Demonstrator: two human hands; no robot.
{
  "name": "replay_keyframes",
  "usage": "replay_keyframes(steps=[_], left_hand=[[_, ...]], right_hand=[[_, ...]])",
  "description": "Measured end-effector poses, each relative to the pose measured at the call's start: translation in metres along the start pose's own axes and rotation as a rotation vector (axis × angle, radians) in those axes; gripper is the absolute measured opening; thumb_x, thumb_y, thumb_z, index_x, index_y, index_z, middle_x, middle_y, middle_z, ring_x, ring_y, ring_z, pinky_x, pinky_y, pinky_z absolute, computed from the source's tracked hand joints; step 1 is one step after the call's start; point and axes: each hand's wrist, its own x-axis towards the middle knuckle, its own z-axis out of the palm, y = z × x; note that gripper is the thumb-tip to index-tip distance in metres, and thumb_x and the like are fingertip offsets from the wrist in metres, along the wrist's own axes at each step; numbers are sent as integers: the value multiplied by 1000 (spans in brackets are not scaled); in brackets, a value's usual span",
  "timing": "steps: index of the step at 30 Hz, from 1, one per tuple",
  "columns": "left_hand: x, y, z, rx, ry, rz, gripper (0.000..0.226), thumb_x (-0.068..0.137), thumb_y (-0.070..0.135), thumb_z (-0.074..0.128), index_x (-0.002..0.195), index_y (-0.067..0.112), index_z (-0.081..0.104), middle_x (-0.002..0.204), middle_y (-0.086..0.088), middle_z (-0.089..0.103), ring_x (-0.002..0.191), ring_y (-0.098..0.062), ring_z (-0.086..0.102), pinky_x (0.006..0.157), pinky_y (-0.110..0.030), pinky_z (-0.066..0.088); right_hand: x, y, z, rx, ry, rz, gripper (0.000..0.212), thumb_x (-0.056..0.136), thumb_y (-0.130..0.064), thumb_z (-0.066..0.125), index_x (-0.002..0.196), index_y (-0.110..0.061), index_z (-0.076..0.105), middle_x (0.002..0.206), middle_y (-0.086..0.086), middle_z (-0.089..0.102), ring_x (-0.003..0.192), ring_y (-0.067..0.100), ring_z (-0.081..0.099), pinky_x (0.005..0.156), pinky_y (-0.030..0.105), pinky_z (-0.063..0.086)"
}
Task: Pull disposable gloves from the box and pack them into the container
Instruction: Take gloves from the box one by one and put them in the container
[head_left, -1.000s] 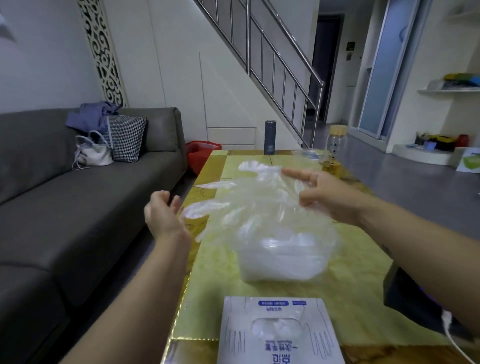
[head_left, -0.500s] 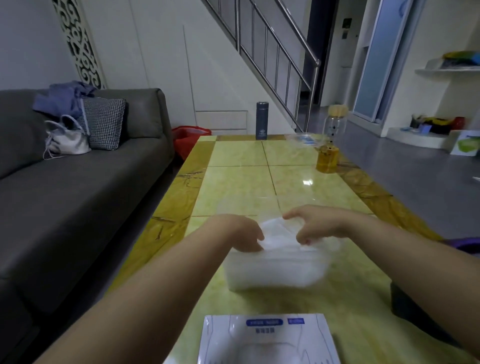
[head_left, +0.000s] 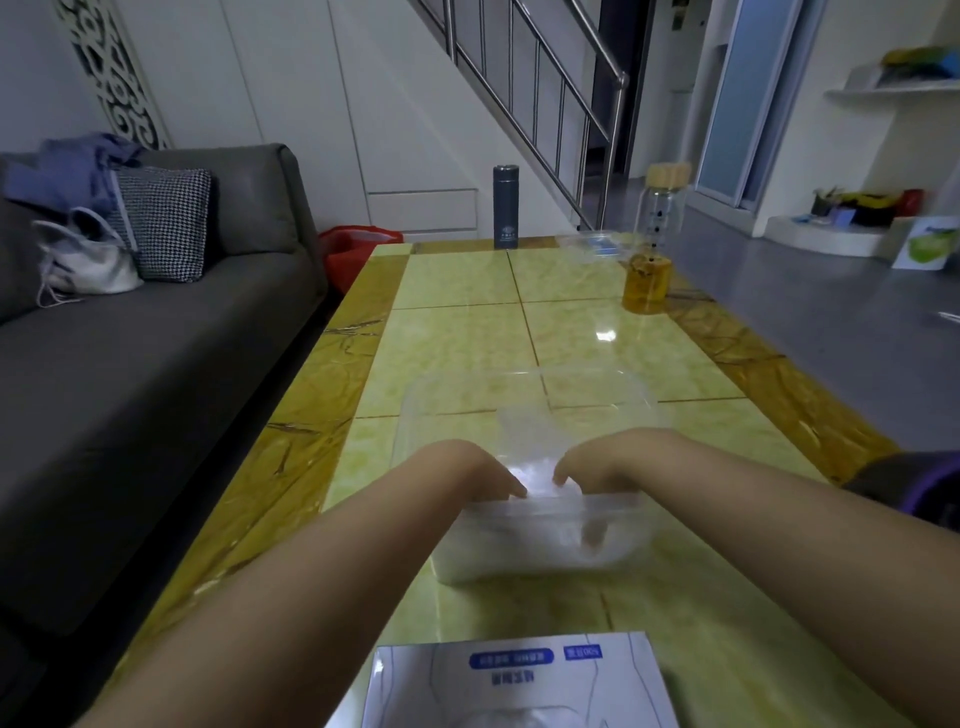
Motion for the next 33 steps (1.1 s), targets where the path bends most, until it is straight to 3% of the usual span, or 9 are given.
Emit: replay_keyframes(steps=[3, 7, 10, 13, 16, 19, 23, 27, 33], left_hand=[[10, -5, 2, 66, 5, -18, 64, 93, 60, 36, 147, 28, 31, 152, -3, 31, 134, -28, 35, 103, -40, 29], [-1, -9, 1, -57, 64, 55, 56, 99, 34, 44, 150, 27, 23, 157, -2, 20, 140, -27, 28, 113, -42, 25], [-33, -11, -4, -157, 326, 110, 60, 95, 37, 54, 147, 18, 33, 153, -2, 32, 138, -22, 34, 111, -35, 26], [-74, -15, -3, -320, 616, 201, 46, 94, 32, 56, 137, 19, 48, 139, 1, 52, 121, -15, 52, 100, -28, 40], [-111, -19, 15, -421, 925, 272, 32, 95, 22, 55, 126, 21, 57, 118, 10, 61, 100, -5, 58, 87, -18, 47], [-142, -17, 54, -451, 1076, 315, 25, 94, 16, 55, 116, 23, 63, 102, 15, 59, 85, 2, 57, 74, -9, 46], [-155, -10, 110, -453, 867, 316, 24, 91, 26, 61, 114, 26, 64, 112, 9, 62, 92, 0, 56, 82, -19, 47], [-158, 6, 150, -339, 494, 239, 59, 81, 50, 67, 136, 38, 46, 152, 1, 26, 140, -16, 23, 109, -30, 27], [-154, 12, 168, -451, 461, 223, 60, 79, 47, 70, 132, 36, 43, 159, 0, 5, 146, -17, -3, 117, -38, 13]], right_hand=[[14, 4, 4, -48, -42, 30, 89, 63, -50, 83, 139, -18, 47, 144, 1, 44, 127, 26, 47, 103, 43, 41], [8, 3, 4, -41, -23, 37, 88, 65, -47, 83, 139, -17, 46, 140, 1, 47, 123, 27, 51, 99, 41, 44], [-10, 4, 0, 81, 89, 25, 88, 71, -43, 79, 143, -13, 39, 140, 5, 49, 117, 26, 56, 96, 40, 49], [-52, 0, -10, 231, 456, -100, 61, 85, -32, 69, 139, -16, 45, 131, 2, 56, 109, 17, 59, 91, 28, 49], [-100, -18, -3, 380, 804, -292, 29, 89, -29, 63, 118, -21, 63, 100, -12, 64, 83, 1, 56, 71, 15, 43], [-136, -48, 31, 306, 676, -473, 20, 92, -26, 59, 110, -25, 68, 90, -18, 59, 73, -4, 53, 62, 8, 37], [-134, -71, 89, -62, 462, -549, 34, 96, -23, 53, 128, -30, 58, 115, -5, 55, 94, 10, 52, 76, 23, 44], [-125, -82, 108, -86, 520, -522, 36, 97, -39, 48, 132, -42, 46, 101, -7, 41, 87, 17, 46, 63, 31, 36], [-114, -89, 120, -20, 583, -439, 12, 92, -36, 57, 103, -32, 56, 83, -9, 35, 81, 19, 43, 58, 34, 28]])
